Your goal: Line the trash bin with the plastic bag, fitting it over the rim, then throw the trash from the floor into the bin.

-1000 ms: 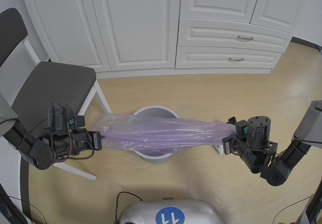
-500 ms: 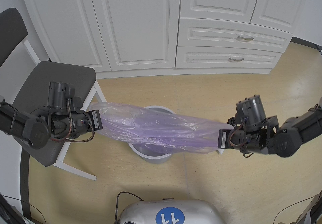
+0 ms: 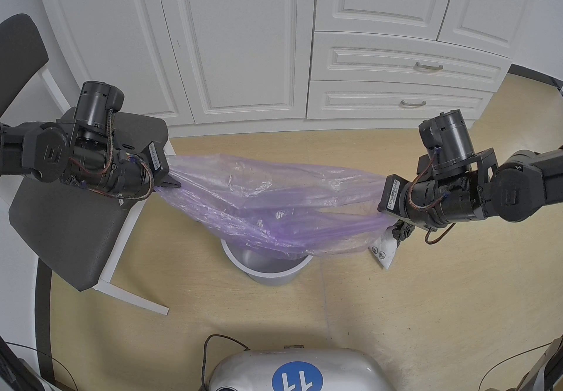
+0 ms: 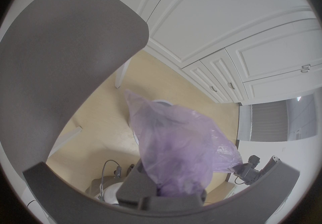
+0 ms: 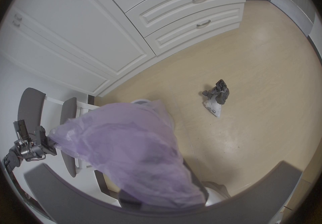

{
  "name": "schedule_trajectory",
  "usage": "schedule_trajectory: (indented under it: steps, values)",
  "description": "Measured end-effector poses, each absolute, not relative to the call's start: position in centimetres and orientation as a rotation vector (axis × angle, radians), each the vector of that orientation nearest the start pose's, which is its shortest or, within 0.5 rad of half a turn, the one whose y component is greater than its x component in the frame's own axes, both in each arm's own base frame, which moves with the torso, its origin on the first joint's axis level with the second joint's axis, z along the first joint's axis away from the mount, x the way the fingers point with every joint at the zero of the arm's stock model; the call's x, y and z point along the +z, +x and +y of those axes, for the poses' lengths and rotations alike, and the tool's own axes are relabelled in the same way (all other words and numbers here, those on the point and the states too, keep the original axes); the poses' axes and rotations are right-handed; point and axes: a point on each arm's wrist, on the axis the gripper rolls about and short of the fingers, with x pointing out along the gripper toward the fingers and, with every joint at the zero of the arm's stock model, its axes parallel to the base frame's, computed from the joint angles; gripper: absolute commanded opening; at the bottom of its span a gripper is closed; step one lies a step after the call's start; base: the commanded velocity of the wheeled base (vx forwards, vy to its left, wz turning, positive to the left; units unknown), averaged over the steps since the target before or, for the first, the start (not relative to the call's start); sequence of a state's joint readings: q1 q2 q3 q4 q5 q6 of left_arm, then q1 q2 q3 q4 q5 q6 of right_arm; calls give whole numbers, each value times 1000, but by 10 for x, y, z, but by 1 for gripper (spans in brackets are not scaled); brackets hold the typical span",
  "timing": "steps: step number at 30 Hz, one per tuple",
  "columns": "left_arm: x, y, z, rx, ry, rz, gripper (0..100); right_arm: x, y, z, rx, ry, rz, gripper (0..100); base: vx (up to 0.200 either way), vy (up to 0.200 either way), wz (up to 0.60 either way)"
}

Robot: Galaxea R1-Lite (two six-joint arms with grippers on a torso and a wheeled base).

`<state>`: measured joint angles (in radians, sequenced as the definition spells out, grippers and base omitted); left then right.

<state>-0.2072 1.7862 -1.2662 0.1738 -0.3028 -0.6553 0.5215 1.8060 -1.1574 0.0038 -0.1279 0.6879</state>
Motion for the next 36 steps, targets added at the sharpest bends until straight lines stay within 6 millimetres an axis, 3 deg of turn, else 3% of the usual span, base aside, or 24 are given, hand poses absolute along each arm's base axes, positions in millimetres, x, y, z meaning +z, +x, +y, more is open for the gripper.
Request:
schedule_trajectory:
  steps: [9,19,27,36]
  values:
    - [196,343,-64,-195,-666,846,0,181,309,155,87,447,752,0,0,0,0]
    - [190,349,-59,-175,-670,853,0,170,316,151,67,418,778,0,0,0,0]
    - [182,343,-56,-195,-586,866,0,161,309,146,83,324,806,0,0,0,0]
    - [166,322,-50,-264,-408,889,0,151,289,136,132,166,835,0,0,0,0]
